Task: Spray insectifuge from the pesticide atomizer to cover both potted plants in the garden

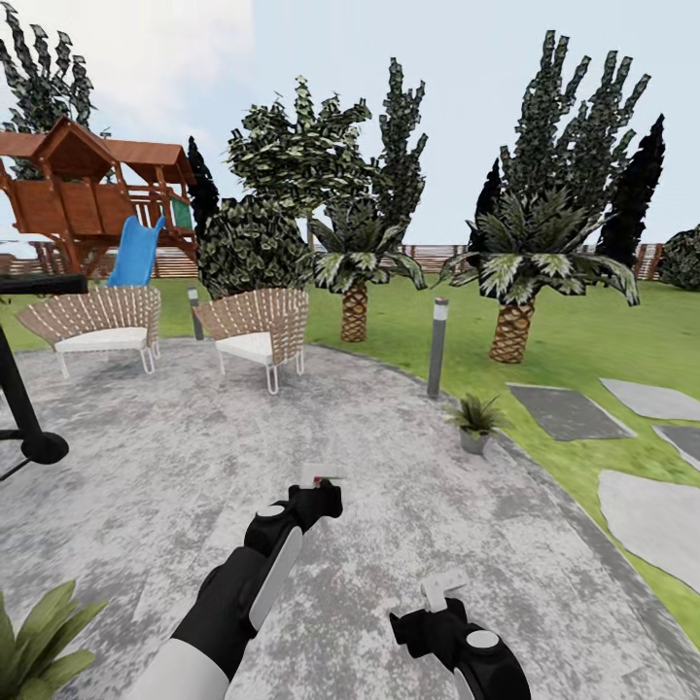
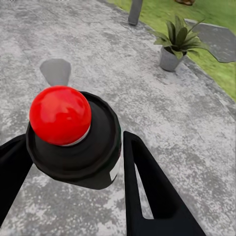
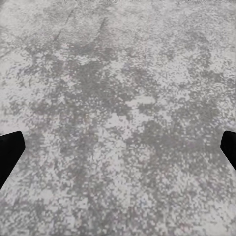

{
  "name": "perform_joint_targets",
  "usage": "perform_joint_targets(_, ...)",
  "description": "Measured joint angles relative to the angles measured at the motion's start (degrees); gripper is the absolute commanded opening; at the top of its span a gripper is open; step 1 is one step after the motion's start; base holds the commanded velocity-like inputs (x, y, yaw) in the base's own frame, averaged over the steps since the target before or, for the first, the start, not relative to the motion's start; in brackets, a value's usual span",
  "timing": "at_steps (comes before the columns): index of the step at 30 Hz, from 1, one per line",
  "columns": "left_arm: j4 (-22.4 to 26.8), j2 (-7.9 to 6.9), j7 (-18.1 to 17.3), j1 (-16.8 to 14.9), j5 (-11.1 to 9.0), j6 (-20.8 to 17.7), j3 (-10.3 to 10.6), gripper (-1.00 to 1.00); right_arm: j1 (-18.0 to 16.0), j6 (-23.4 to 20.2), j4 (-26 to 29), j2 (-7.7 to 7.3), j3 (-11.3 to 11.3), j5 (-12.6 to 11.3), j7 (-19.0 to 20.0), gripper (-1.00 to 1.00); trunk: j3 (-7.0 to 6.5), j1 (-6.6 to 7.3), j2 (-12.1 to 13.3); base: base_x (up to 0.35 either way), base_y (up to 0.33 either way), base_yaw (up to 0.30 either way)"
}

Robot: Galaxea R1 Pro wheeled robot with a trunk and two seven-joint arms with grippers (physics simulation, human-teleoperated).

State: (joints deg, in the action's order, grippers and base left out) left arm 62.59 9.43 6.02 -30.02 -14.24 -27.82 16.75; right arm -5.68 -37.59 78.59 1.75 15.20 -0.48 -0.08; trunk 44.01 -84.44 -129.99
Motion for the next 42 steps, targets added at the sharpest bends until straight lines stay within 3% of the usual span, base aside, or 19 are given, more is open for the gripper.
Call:
perform_joint_targets(10,0.0,0.0,0.02,0.0,-0.01,0.0,0.0,-1.0,0.0,0.0,0.0,0.0,0.0,0.0,0.0,1.0,-1.52,2.2,4.01,0.0,0.0,0.028)
perform_joint_targets(37,0.02,-0.01,0.01,0.01,-0.01,-0.01,-0.01,-1.0,-0.01,0.0,-0.18,-0.01,0.01,-0.04,0.0,1.0,-5.1,8.13,14.84,0.0,0.0,0.144)
perform_joint_targets(42,0.02,-0.01,0.01,0.01,0.02,-0.01,-0.01,-1.0,-0.01,0.0,-0.19,-0.06,0.01,0.01,0.0,1.0,-4.95,8.14,14.86,0.0,0.0,0.226)
